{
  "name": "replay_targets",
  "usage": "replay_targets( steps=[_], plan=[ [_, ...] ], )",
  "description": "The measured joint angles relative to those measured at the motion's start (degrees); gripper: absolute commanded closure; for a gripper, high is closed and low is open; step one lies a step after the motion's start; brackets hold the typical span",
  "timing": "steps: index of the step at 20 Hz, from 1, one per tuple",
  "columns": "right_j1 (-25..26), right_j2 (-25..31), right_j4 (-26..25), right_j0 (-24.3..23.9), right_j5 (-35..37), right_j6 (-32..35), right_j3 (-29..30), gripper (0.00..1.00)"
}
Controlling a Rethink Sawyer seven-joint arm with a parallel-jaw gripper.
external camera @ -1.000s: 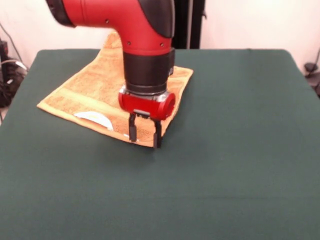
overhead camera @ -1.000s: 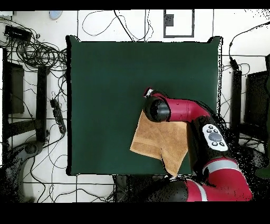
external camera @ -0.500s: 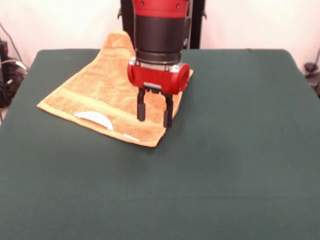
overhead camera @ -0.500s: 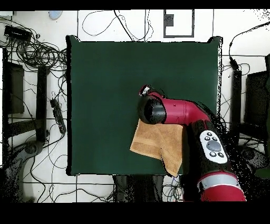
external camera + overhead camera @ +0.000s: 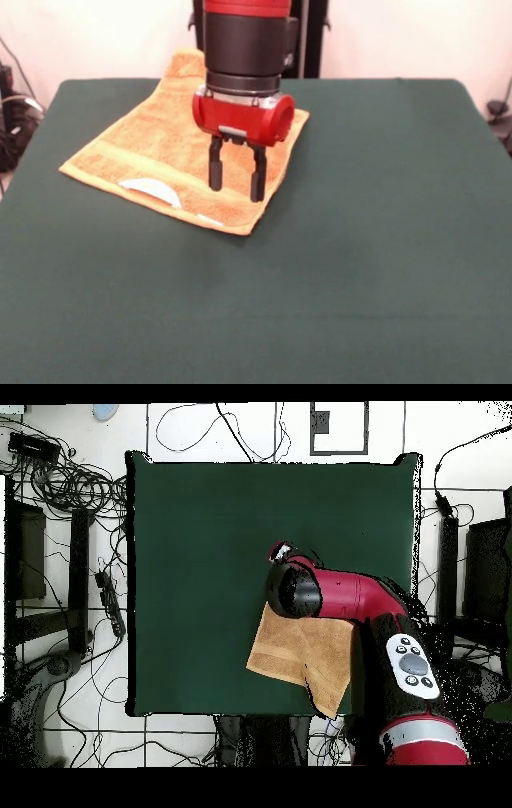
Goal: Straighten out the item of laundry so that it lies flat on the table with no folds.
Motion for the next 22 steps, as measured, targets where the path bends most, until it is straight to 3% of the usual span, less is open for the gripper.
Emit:
replay_targets(
  steps=[14, 22],
  plan=[
    [9.7, -2.9, 0.4, 0.6, -5.6, 0.0, -1.7, 0.0],
    [10.6, -3.1, 1.1, 0.7, -6.9, 0.0, -1.9, 0.0]
  ],
)
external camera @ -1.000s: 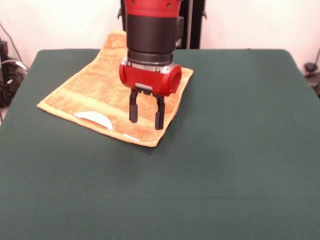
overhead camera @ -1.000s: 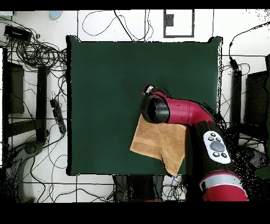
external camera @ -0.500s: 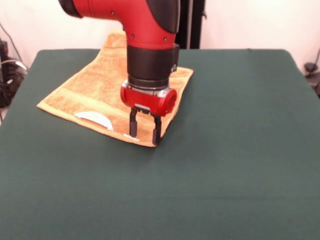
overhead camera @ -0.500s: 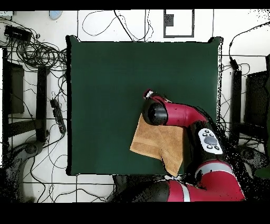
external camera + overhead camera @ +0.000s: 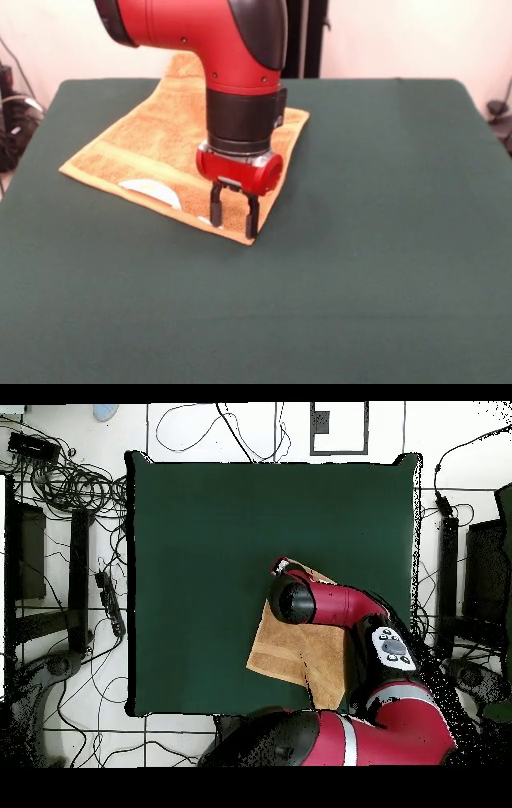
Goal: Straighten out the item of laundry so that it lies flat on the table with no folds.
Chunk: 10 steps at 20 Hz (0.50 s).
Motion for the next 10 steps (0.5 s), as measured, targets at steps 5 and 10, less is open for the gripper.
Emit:
replay_targets(
  steps=[5, 10],
  plan=[
    [0.1, -0.1, 0.3, 0.1, -0.1, 0.0, 0.0, 0.0],
    [0.4, -1.3, 0.3, 0.3, -0.4, 0.0, -0.1, 1.0]
  ],
)
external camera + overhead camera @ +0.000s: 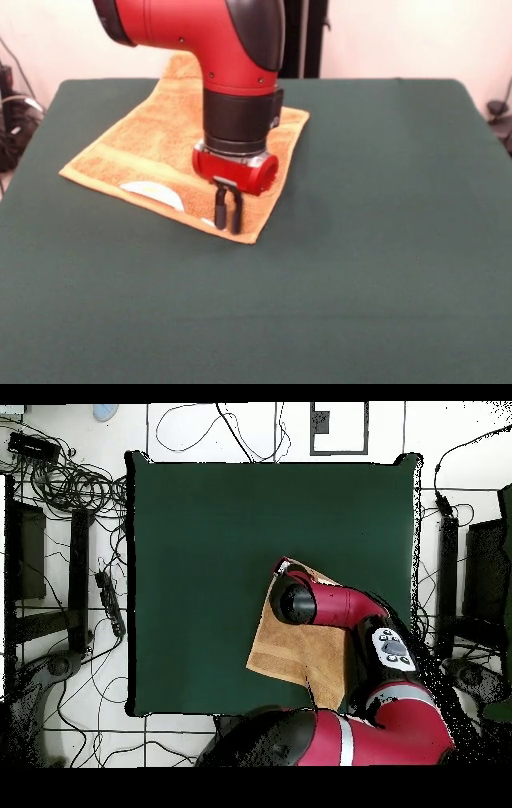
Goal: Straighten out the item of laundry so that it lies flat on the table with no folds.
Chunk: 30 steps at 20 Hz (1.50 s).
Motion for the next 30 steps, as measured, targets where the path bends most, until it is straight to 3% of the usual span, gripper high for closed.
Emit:
replay_targets(
  steps=[13, 20, 21, 30],
  plan=[
    [0.3, -1.6, 0.2, 1.3, -1.0, 0.0, -0.3, 1.0],
    [-0.3, -0.3, 0.2, -1.6, -2.1, 0.0, 1.1, 1.0],
    [-0.4, -0.2, 0.2, -2.1, -2.4, 0.0, 1.3, 0.0],
    [-1.4, -0.6, -1.9, -7.2, -7.4, 0.0, 4.2, 0.0]
  ],
)
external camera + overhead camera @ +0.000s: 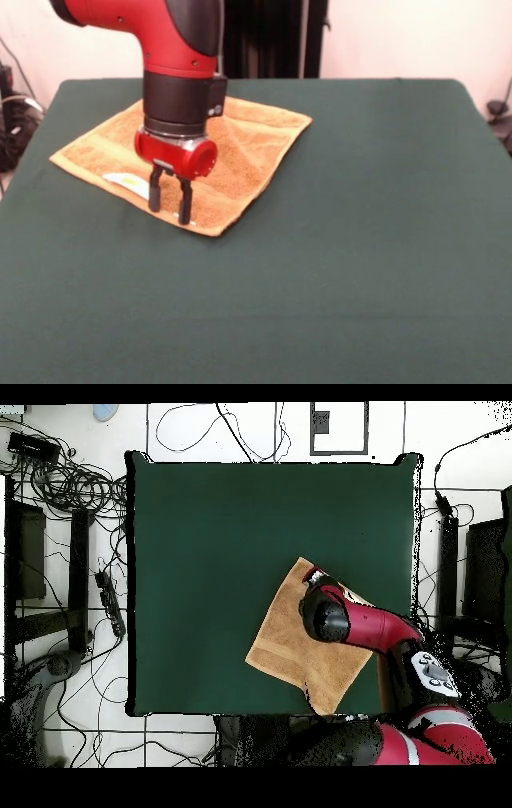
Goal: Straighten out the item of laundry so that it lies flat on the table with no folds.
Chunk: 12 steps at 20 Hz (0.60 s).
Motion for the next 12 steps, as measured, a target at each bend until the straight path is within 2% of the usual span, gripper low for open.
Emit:
replay_targets(
  steps=[12],
  plan=[
    [1.0, -1.1, -0.3, 0.4, -5.6, 0.0, 0.6, 0.0]
  ],
)
